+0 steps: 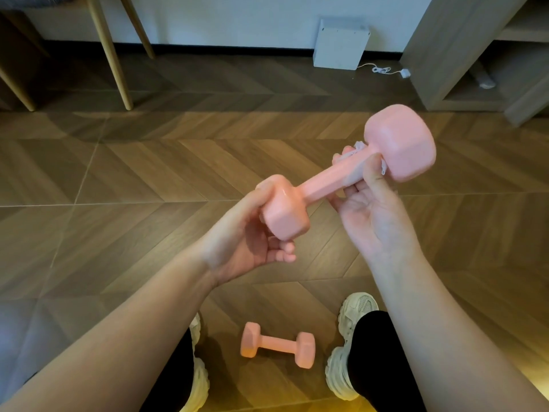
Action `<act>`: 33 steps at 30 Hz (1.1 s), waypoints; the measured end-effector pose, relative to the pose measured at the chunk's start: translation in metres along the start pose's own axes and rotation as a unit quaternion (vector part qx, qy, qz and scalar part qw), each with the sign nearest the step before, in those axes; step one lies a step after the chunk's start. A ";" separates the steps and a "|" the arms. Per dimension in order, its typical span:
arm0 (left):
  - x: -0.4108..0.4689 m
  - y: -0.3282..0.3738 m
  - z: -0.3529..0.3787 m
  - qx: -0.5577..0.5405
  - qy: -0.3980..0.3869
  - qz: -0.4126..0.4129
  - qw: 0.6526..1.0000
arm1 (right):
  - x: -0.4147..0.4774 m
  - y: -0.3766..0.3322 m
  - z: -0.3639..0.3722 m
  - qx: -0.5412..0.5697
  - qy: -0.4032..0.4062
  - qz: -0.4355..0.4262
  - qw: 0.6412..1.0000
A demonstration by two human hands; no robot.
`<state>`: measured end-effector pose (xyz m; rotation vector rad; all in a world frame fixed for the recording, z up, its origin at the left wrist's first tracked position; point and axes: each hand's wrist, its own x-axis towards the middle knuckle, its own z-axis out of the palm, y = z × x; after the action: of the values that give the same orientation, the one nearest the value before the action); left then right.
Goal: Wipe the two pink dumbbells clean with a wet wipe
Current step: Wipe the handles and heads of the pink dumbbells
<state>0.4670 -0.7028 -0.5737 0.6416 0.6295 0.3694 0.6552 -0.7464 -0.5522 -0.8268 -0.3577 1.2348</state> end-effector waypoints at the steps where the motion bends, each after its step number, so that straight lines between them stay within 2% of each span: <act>1: 0.001 0.000 0.000 0.016 -0.007 -0.004 1.000 | 0.000 -0.001 -0.001 -0.011 -0.009 -0.002 1.000; 6: 0.004 -0.002 0.004 0.015 -0.007 -0.065 0.998 | -0.007 0.014 0.001 -0.088 -0.052 -0.010 0.995; 10: 0.003 0.002 0.004 -0.003 -0.014 -0.054 0.998 | -0.018 0.039 0.004 -0.249 -0.056 -0.042 0.966; 13: 0.000 0.005 0.002 0.001 -0.021 -0.049 0.999 | -0.022 0.042 0.006 -0.299 -0.056 -0.040 0.952; 18: -0.001 0.003 -0.002 0.009 -0.036 -0.062 0.997 | -0.020 0.034 0.007 -0.275 -0.038 -0.035 0.960; 23: 0.005 0.001 -0.005 0.027 -0.020 -0.093 0.995 | -0.009 0.001 0.004 -0.142 -0.032 -0.081 0.986; 27: 0.007 -0.005 -0.005 0.021 -0.006 -0.127 0.992 | -0.014 0.011 0.005 -0.168 -0.007 -0.079 0.983; 33: 0.005 -0.004 -0.005 -0.005 -0.001 -0.111 0.994 | -0.016 0.032 0.009 -0.220 -0.003 0.002 0.975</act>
<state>0.4677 -0.7007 -0.5815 0.5561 0.6898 0.1637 0.6221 -0.7554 -0.5666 -1.2026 -0.6485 1.1778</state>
